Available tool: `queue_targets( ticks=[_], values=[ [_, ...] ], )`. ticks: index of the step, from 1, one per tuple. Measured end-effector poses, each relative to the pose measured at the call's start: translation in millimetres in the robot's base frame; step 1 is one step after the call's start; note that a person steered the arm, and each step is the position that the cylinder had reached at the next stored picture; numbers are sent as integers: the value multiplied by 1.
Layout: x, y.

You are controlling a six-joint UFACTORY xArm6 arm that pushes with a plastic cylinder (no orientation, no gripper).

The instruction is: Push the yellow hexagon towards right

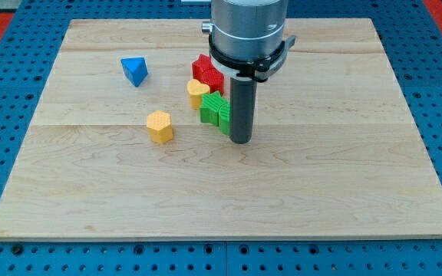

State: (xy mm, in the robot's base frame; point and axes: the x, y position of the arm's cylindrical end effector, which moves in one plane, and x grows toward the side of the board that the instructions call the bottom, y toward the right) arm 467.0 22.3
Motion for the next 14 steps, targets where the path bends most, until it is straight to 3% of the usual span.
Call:
queue_targets(
  ticks=[1,2,4,10,12,14],
  values=[
    [8,0],
    [31,-29],
    [31,-106],
    [-37,-119],
    [-38,-175],
    [-68,-171]
  ],
)
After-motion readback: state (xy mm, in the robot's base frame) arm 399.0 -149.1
